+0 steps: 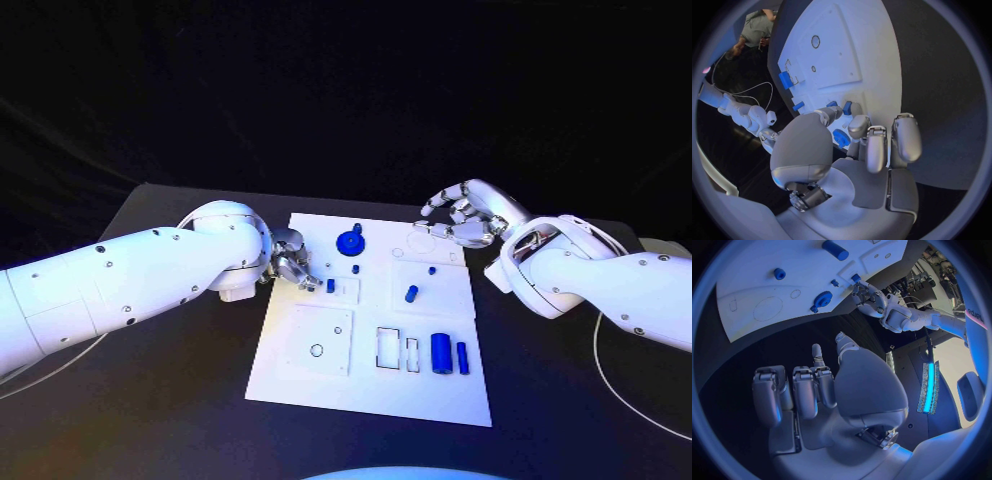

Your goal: Assemble the parts on the task board

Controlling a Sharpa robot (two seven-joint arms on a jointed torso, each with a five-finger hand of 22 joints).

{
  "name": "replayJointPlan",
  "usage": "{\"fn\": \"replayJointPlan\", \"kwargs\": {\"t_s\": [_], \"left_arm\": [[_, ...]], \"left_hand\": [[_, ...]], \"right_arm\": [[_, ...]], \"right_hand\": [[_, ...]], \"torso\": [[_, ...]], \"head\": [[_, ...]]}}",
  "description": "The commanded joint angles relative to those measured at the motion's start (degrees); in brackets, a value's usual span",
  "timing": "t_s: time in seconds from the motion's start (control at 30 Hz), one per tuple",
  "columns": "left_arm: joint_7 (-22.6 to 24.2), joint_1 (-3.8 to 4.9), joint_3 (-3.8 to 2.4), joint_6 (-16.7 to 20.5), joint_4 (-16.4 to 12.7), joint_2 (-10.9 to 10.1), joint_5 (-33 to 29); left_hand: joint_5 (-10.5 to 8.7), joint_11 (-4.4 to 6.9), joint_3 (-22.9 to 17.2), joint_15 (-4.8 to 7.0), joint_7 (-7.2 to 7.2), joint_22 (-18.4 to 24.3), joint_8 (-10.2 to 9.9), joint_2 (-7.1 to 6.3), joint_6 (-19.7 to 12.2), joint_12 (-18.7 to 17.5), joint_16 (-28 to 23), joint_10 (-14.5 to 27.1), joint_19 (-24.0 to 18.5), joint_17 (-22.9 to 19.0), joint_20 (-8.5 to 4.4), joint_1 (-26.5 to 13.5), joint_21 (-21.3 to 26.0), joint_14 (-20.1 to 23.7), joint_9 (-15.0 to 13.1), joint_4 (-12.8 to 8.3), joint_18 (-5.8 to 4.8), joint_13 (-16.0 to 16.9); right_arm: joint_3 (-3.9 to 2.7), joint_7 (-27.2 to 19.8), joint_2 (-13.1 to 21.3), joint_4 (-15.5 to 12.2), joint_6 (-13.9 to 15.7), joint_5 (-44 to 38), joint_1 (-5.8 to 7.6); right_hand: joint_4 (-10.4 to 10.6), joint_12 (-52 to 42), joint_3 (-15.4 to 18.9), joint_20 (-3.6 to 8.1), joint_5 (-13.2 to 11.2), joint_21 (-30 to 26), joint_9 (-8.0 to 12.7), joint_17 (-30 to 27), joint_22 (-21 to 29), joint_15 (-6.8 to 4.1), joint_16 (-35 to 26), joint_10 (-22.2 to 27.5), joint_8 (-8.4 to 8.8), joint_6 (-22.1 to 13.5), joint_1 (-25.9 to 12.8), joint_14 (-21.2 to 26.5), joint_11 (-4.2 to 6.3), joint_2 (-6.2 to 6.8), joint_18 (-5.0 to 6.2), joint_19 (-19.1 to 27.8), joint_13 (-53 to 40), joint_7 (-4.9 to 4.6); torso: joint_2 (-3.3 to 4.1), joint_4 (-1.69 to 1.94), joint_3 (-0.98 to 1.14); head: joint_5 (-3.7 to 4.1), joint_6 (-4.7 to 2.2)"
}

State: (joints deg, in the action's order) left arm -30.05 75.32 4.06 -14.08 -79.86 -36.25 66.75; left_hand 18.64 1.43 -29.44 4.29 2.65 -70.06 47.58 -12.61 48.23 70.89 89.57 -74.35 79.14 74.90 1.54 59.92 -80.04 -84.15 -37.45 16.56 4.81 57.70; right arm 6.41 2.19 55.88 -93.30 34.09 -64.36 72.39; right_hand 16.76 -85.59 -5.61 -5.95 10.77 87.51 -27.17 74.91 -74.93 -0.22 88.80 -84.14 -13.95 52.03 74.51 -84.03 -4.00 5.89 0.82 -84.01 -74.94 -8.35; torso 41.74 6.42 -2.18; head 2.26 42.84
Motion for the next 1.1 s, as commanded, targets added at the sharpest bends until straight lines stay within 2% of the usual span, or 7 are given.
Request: {"fn": "replayJointPlan", "kwargs": {"t_s": [0.03,0.23,0.7,0.87,1.0,1.03,1.1], "left_arm": [[0.03,-0.04,0.02,-1.04,-0.21,0.03,0.06],[0.11,-0.04,0.01,0.11,-0.23,-0.11,-0.01],[1.01,-0.06,-0.39,8.76,-0.63,-0.81,-3.44],[1.77,-0.05,-1.07,11.82,-1.41,-1.58,-3.95],[4.98,-0.01,-1.68,14.74,-1.92,-2.02,-5.65],[6.42,0.01,-1.80,15.74,-2.01,-2.08,-6.34],[10.72,0.04,-1.98,17.84,-2.03,-2.04,-7.82]], "left_hand": [[-0.09,0.01,0.48,0.37,-0.11,-0.04,0.30,-0.16,0.48,0.12,0.23,-0.34,0.21,14.69,0.02,-0.29,-0.35,-5.73,0.11,0.01,-0.52,0.00],[-0.02,-0.03,2.86,0.34,-0.05,-0.09,0.34,0.32,0.59,0.09,0.22,-0.36,0.24,14.67,0.04,-2.21,-0.35,-5.72,0.79,0.21,-0.53,-0.15],[-4.93,0.05,8.07,0.41,-0.20,0.22,0.79,1.77,0.32,-0.35,0.01,0.07,0.11,14.26,-0.06,-7.81,-0.10,-5.60,2.08,0.34,-0.44,-1.06],[-4.99,0.02,8.15,0.39,-0.14,1.30,0.74,2.20,0.05,-1.22,-0.36,0.84,-0.48,13.52,-0.07,-7.69,0.46,-5.38,2.22,0.29,-0.20,-2.46],[-4.45,-0.77,8.45,-0.26,0.75,5.58,0.15,2.52,-2.14,-6.33,-1.75,5.66,-2.94,10.95,0.27,-5.64,2.99,-4.54,2.94,0.18,0.63,-9.75],[-4.11,-1.80,8.13,-1.11,1.86,11.22,-0.61,2.42,-4.61,-11.66,-4.23,11.36,-6.43,6.69,0.73,-2.89,6.47,-2.85,3.39,0.15,1.71,-16.98],[-3.80,-3.55,7.19,-2.59,3.78,22.40,-2.06,2.64,-8.34,-15.97,-10.06,17.33,-13.42,-2.01,1.92,1.33,14.18,1.52,4.36,-0.28,3.73,-21.17]], "right_arm": [[0.00,-0.14,0.01,-0.08,-0.29,-0.50,-0.03],[0.00,-0.15,0.02,-0.04,-0.25,-0.50,-0.03],[0.00,-0.26,-0.04,0.17,0.04,-0.50,-0.07],[0.00,-0.33,-0.03,0.23,0.20,-0.50,-0.11],[0.00,-0.41,-0.03,0.30,0.32,-0.50,-0.14],[0.00,-0.45,-0.02,0.33,0.36,-0.50,-0.14],[0.00,-0.53,-0.02,0.38,0.44,-0.50,-0.15]], "right_hand": [[-0.11,0.32,0.37,0.35,0.24,-0.13,-0.05,9.79,-13.04,-0.27,-0.21,-1.80,-0.30,-0.44,0.03,-4.85,0.42,-0.27,-0.08,-4.41,-10.35,0.12],[-0.09,0.32,0.43,0.36,0.25,-0.17,-0.09,9.84,-13.01,-0.27,-0.19,-1.80,-0.34,-0.45,-0.07,-4.86,0.42,-0.30,-0.07,-4.39,-10.35,0.13],[-0.09,0.35,0.46,0.36,0.25,-0.22,-0.10,9.77,-12.97,-0.27,-0.21,-1.78,-0.35,-0.46,-0.11,-4.84,0.42,-0.31,-0.05,-4.36,-10.32,0.13],[-0.06,0.39,0.55,0.36,0.26,-0.24,-0.13,9.77,-12.96,-0.27,-0.22,-1.74,-0.37,-0.49,-0.26,-4.84,0.42,-0.31,-0.05,-4.36,-10.28,0.13],[-0.06,0.39,0.55,0.36,0.26,-0.24,-0.13,9.77,-12.96,-0.27,-0.22,-1.74,-0.37,-0.49,-0.26,-4.84,0.42,-0.31,-0.05,-4.36,-10.28,0.13],[-0.06,0.39,0.55,0.36,0.26,-0.24,-0.13,9.77,-12.96,-0.27,-0.22,-1.74,-0.37,-0.49,-0.26,-4.84,0.42,-0.31,-0.05,-4.36,-10.28,0.13],[-0.06,0.42,0.56,0.36,0.27,-0.34,-0.13,9.66,-12.88,-0.27,-0.25,-1.72,-0.38,-0.50,-0.29,-4.82,0.42,-0.32,-0.02,-4.29,-10.25,0.13]], "torso": [[0.00,-0.02,-0.01],[0.02,-0.02,-0.03],[0.02,-0.05,-0.06],[0.01,0.00,-0.06],[-0.03,0.02,-0.03],[-0.07,0.01,-0.02],[-0.09,0.01,0.00]], "head": [[0.03,-0.09],[0.03,-0.09],[0.33,-0.12],[0.54,-0.15],[0.67,-0.31],[0.68,-0.33],[0.70,-0.42]]}}
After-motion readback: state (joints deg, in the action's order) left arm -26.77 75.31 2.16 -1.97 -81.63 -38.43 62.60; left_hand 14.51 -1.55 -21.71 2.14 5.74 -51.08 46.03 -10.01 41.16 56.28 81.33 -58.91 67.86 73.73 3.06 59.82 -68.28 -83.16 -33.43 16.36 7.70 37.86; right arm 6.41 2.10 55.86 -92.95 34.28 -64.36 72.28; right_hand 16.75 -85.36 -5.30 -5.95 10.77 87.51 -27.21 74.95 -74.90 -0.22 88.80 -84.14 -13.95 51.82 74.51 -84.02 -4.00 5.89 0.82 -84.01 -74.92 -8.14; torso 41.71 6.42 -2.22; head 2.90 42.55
